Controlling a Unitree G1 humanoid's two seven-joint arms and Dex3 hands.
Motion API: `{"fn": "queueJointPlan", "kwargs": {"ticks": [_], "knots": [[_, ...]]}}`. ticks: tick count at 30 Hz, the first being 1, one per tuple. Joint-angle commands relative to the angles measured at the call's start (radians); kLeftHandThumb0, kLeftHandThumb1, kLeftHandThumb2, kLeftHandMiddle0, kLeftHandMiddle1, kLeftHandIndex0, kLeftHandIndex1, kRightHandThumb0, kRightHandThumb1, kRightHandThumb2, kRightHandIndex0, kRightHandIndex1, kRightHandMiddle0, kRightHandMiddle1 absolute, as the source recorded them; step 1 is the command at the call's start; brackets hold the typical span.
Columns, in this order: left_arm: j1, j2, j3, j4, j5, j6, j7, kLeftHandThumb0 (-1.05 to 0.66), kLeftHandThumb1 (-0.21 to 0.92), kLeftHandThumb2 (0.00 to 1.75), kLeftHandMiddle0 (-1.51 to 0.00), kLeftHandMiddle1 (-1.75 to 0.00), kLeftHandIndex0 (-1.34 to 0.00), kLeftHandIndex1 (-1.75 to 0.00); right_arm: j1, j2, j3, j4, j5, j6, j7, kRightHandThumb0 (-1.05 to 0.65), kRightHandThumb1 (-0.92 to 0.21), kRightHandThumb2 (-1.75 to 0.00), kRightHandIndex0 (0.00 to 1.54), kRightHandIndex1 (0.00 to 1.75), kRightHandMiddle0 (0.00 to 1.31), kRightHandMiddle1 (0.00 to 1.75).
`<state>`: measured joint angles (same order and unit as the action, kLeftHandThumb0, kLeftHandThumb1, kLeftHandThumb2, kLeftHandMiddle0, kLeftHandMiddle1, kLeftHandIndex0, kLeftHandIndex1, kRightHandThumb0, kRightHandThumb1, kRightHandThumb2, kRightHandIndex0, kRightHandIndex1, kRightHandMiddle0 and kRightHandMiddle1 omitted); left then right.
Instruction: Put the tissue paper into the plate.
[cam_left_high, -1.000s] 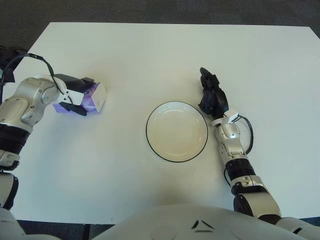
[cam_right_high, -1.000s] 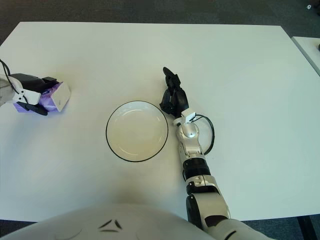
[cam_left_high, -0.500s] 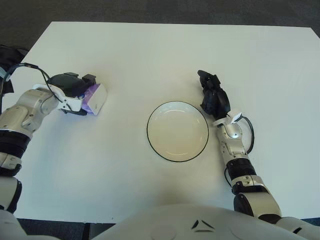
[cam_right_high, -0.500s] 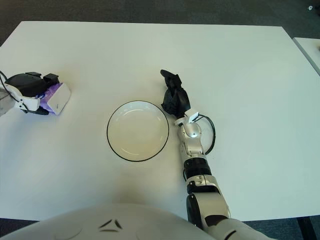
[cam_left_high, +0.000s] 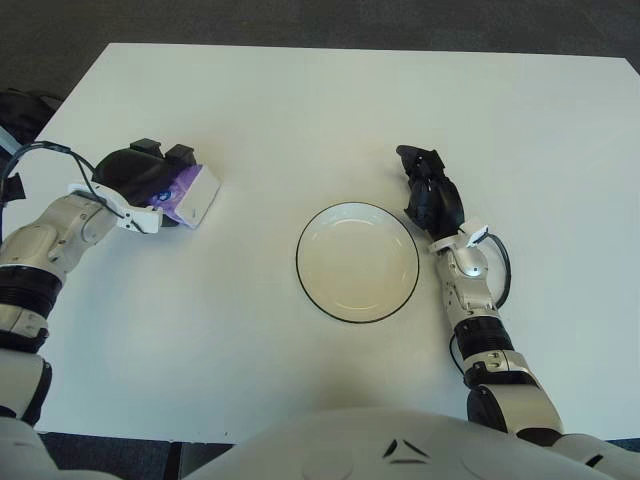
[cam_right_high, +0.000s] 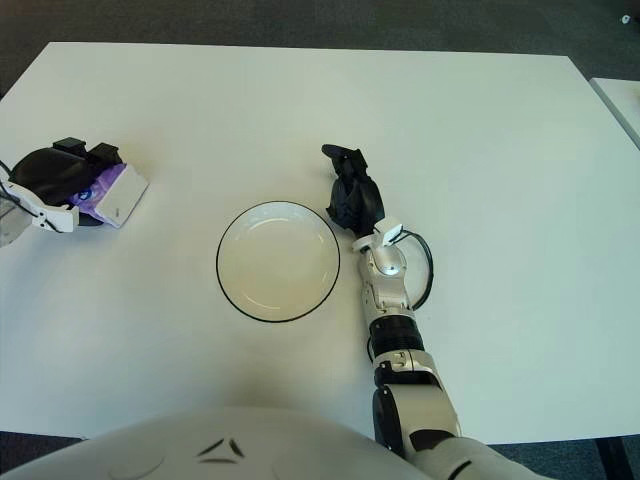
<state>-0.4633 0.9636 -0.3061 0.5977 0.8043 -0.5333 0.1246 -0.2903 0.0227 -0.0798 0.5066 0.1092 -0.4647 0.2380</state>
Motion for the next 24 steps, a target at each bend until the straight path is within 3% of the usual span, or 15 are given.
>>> {"fn": "queueJointPlan", "kwargs": {"ticks": [1,7,15,24], "knots": [[0.03,-0.027,-0.047,0.025,0.045,-0.046,0.053,-0.47,0.32,1.3,-1.18,-1.75,-0.61,-1.75,0.161,0.031,-0.016,0.15,0.021,0.032,-0.016,-0.67,-0.92,-0.84,0.43,0.13,0.0,1.01],[0.029,-0.013,-0.019,-0.018,0.021,-0.049,0.069,-0.48,0.31,1.32,-1.2,-1.75,-0.61,-1.75,0.162,0.034,-0.02,0.149,0.021,0.033,-0.024,-0.66,-0.92,-0.84,0.44,0.13,0.0,1.0],[0.079,0.015,0.058,-0.188,-0.032,-0.065,0.065,-0.48,0.31,1.32,-1.2,-1.75,-0.62,-1.75,0.164,0.036,-0.021,0.149,0.018,0.024,-0.031,-0.65,-0.92,-0.84,0.42,0.13,0.0,1.0],[0.109,0.004,0.095,-0.273,-0.039,-0.092,0.08,-0.48,0.31,1.32,-1.2,-1.75,-0.62,-1.75,0.167,0.032,-0.015,0.162,-0.002,-0.003,-0.044,-0.65,-0.92,-0.9,0.36,0.09,0.0,0.85]]}}
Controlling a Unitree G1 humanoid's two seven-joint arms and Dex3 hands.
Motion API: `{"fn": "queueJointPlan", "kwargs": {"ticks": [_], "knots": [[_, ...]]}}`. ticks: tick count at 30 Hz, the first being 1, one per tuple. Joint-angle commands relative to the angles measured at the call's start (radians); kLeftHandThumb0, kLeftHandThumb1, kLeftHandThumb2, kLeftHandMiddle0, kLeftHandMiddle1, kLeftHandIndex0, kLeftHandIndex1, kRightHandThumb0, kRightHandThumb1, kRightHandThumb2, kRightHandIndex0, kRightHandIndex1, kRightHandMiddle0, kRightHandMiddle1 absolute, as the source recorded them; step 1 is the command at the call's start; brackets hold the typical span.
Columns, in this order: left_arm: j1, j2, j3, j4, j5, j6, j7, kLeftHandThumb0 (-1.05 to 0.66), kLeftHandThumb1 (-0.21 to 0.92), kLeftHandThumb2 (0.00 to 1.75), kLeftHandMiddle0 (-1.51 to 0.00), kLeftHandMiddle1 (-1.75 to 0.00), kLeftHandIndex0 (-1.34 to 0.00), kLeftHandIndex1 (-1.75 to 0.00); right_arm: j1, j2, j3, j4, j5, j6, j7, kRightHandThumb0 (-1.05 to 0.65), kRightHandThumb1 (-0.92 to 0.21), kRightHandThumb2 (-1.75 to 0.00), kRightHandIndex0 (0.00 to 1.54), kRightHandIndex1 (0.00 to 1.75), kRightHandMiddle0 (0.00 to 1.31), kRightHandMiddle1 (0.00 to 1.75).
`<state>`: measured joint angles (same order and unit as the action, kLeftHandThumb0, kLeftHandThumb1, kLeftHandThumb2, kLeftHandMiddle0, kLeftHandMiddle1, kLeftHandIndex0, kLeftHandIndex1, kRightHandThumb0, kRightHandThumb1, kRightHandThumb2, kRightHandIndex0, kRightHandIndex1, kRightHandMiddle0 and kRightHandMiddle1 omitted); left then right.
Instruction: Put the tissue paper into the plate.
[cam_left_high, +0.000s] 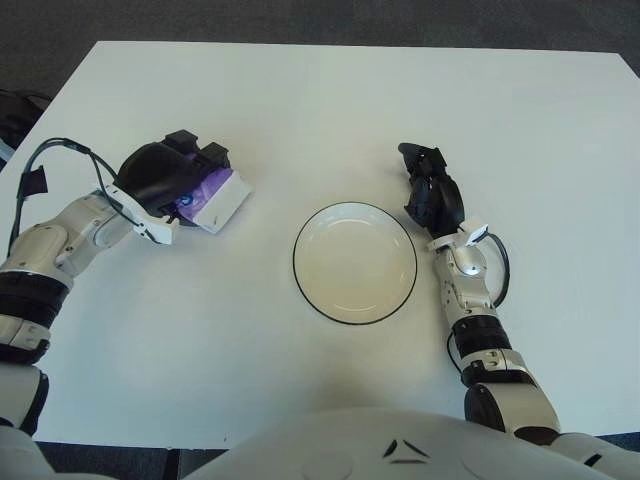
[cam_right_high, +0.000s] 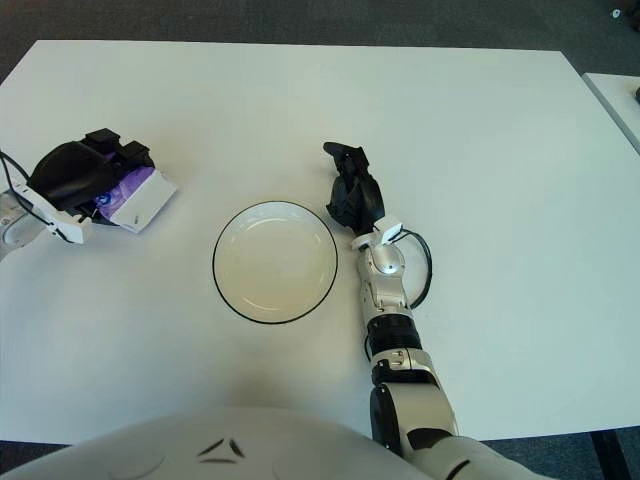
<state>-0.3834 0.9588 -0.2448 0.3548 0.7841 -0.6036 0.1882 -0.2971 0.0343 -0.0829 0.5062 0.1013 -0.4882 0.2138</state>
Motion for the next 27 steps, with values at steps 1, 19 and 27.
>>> {"fn": "queueJointPlan", "kwargs": {"ticks": [1,19,27], "knots": [[0.032,0.008,0.035,-0.037,-0.014,-0.033,0.027,-0.48,0.31,1.32,-1.2,-1.75,-0.62,-1.75,0.174,0.019,-0.01,0.165,-0.003,0.013,-0.027,-0.65,-0.92,-0.91,0.34,0.08,0.0,0.81],[0.111,-0.007,0.103,-0.308,-0.059,-0.049,-0.067,-0.47,0.34,1.29,-1.18,-1.75,-0.59,-1.75,0.189,0.022,0.014,0.149,-0.111,-0.015,-0.182,-0.73,-0.92,-1.02,0.14,0.0,0.0,0.33],[0.091,-0.054,0.102,-0.31,-0.061,-0.137,-0.014,-0.46,0.34,1.28,-1.17,-1.75,-0.59,-1.75,0.199,0.024,0.037,0.129,-0.116,0.002,-0.206,-0.79,-0.92,-1.06,0.06,0.0,0.0,0.16]]}}
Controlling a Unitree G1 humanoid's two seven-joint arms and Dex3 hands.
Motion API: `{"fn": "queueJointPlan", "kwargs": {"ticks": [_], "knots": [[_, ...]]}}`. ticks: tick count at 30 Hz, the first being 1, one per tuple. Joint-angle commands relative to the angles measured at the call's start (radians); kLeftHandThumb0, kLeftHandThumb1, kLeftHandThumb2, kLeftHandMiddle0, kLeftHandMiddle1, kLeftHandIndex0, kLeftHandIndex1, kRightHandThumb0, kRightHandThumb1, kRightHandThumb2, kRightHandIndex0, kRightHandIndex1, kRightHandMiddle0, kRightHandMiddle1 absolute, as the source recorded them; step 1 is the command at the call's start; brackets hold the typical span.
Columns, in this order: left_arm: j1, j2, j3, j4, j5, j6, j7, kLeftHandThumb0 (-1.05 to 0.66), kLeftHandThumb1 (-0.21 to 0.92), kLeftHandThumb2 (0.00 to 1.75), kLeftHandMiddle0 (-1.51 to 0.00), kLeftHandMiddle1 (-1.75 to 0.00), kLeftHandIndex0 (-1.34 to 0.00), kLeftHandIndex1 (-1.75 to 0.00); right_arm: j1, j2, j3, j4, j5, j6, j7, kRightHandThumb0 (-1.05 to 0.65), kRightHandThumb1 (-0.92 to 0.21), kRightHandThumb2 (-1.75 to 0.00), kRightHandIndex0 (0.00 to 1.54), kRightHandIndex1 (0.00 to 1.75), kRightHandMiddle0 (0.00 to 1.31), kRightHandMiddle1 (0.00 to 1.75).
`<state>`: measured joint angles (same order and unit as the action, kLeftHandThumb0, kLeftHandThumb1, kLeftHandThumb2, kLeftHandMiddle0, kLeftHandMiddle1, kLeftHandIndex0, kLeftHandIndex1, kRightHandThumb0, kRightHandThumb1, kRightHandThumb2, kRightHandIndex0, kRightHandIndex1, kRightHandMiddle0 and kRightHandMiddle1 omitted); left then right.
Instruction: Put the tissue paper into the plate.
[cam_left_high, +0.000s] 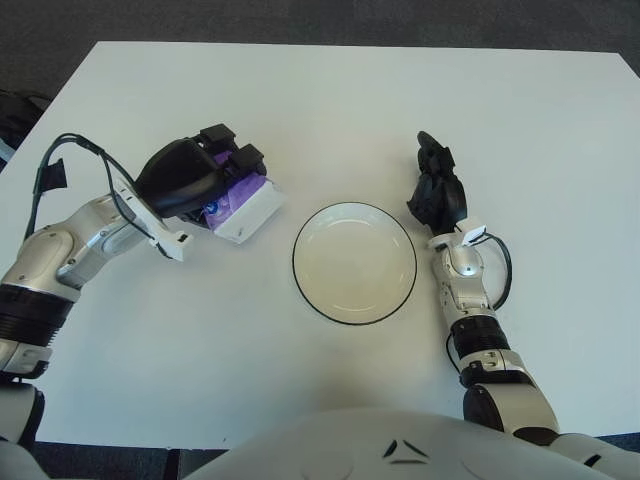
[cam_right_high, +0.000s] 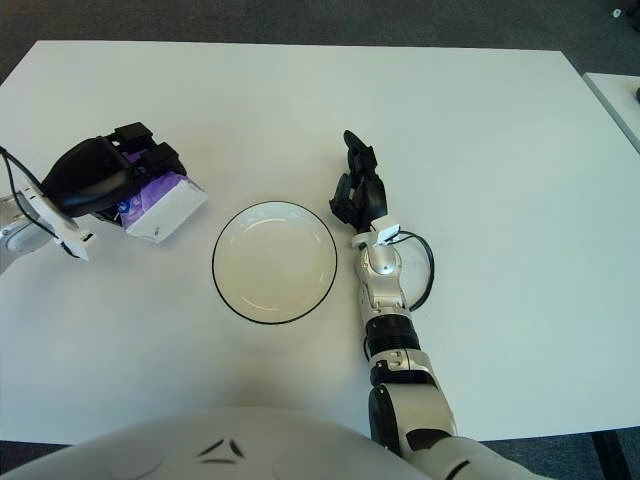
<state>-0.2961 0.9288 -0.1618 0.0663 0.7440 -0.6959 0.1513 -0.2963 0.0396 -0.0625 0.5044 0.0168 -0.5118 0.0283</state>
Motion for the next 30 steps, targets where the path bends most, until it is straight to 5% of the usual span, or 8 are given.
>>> {"fn": "queueJointPlan", "kwargs": {"ticks": [1,10,30], "knots": [[0.002,-0.027,0.021,-0.02,-0.021,-0.049,0.021,-0.46,0.34,1.28,-1.16,-1.75,-0.59,-1.75,0.198,0.019,0.018,0.13,-0.031,0.026,-0.022,-0.8,-0.92,-1.06,0.05,0.0,0.0,0.15],[-0.028,-0.053,0.01,-0.028,-0.055,-0.093,-0.043,-0.46,0.35,1.28,-1.15,-1.75,-0.58,-1.75,0.2,0.016,0.038,0.117,-0.048,0.07,-0.059,-0.88,-0.92,-1.08,0.0,0.0,0.0,0.01],[-0.11,-0.108,0.005,-0.037,-0.064,-0.243,-0.071,-0.45,0.37,1.25,-1.15,-1.75,-0.57,-1.75,0.181,0.01,0.056,0.151,-0.074,0.066,-0.118,-0.94,-0.92,-1.08,0.0,0.0,0.0,0.0]]}}
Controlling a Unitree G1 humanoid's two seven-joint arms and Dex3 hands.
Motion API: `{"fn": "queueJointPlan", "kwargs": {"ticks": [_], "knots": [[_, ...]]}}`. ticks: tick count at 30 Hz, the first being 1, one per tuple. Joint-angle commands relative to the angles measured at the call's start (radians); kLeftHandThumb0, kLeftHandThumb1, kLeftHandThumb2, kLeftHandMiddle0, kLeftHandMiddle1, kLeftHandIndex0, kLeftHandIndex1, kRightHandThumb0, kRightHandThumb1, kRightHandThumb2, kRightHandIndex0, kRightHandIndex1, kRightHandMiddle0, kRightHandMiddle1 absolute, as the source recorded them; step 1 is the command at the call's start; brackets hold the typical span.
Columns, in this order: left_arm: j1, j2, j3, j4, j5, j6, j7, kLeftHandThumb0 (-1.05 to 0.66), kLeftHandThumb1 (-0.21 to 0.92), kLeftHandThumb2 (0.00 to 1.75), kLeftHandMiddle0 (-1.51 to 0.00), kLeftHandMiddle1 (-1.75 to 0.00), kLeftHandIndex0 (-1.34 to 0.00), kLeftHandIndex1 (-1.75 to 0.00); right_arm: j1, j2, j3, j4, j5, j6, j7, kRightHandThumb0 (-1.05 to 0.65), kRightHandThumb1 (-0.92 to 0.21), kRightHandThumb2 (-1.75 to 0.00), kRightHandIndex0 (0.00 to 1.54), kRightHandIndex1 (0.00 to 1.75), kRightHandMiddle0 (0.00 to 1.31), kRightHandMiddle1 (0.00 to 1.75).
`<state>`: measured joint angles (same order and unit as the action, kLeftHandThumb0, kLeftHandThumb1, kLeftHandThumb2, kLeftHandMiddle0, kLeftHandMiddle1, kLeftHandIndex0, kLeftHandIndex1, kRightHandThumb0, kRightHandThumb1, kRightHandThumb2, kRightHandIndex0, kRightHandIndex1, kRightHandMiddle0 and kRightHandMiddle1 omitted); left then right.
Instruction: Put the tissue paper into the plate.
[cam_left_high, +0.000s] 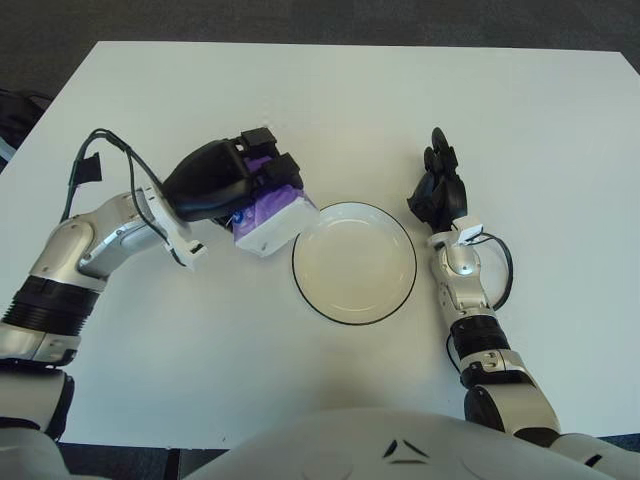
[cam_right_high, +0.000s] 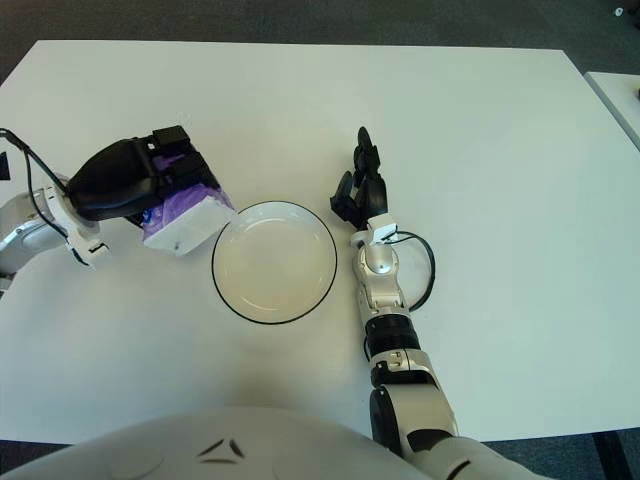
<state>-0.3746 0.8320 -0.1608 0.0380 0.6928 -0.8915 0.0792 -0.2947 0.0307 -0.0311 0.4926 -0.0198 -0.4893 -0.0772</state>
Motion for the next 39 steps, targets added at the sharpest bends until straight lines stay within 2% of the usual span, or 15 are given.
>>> {"fn": "queueJointPlan", "kwargs": {"ticks": [1,17,19,23,24,31,39], "knots": [[-0.033,-0.014,0.005,-0.006,-0.012,-0.053,0.0,-0.45,0.37,1.25,-1.15,-1.75,-0.56,-1.75,0.179,0.019,0.025,0.164,-0.037,0.043,-0.013,-0.94,-0.92,-1.08,0.0,0.0,0.0,0.0],[-0.045,-0.054,-0.049,-0.006,-0.09,-0.132,-0.11,-0.45,0.38,1.24,-1.15,-1.75,-0.56,-1.75,0.156,0.024,0.027,0.199,-0.026,0.059,-0.014,-0.93,-0.92,-1.07,0.0,0.0,0.0,0.0],[-0.048,-0.044,-0.05,-0.029,-0.125,-0.119,-0.144,-0.44,0.39,1.23,-1.15,-1.75,-0.55,-1.75,0.153,0.022,0.028,0.204,-0.025,0.064,-0.011,-0.93,-0.92,-1.07,0.0,0.0,0.0,0.0],[-0.065,0.004,-0.041,-0.158,-0.277,-0.002,-0.284,-0.44,0.4,1.21,-1.15,-1.75,-0.54,-1.75,0.144,0.022,0.031,0.217,-0.024,0.07,-0.007,-0.92,-0.92,-1.08,0.0,0.0,0.0,0.0],[-0.072,0.002,-0.037,-0.176,-0.284,0.02,-0.306,-0.44,0.4,1.21,-1.15,-1.75,-0.54,-1.75,0.139,0.021,0.031,0.224,-0.024,0.073,-0.006,-0.92,-0.92,-1.08,0.0,0.0,0.0,0.0],[-0.078,-0.039,-0.01,-0.19,-0.224,0.033,-0.323,-0.44,0.42,1.18,-1.15,-1.75,-0.53,-1.75,0.116,0.018,0.033,0.263,-0.022,0.074,0.001,-0.92,-0.92,-1.07,0.0,0.0,0.0,0.0],[-0.105,-0.101,-0.019,-0.186,-0.201,0.039,-0.31,-0.43,0.44,1.16,-1.17,-1.75,-0.52,-1.75,0.099,0.017,0.04,0.299,-0.032,0.049,-0.008,-0.91,-0.92,-1.08,0.0,0.0,0.0,0.0]]}}
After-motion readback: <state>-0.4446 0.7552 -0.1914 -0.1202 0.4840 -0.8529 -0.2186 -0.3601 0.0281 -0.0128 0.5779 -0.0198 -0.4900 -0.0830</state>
